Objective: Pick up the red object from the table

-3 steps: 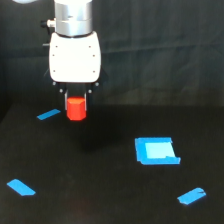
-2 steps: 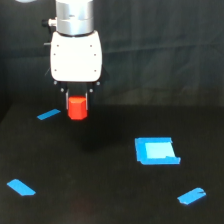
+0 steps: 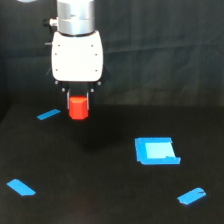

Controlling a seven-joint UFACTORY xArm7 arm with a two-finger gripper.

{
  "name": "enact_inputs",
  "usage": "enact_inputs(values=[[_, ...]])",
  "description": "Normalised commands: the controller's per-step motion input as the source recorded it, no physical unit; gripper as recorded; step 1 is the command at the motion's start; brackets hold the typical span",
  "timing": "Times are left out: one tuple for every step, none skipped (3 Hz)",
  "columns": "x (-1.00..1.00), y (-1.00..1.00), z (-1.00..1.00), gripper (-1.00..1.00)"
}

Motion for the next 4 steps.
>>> enact_inputs(values=[[0.06, 0.03, 0.08, -0.98], [0.09, 0.01, 0.0, -1.0], [0.05, -0.08, -0.05, -1.0], [-0.05, -0.1, -0.07, -1.0]])
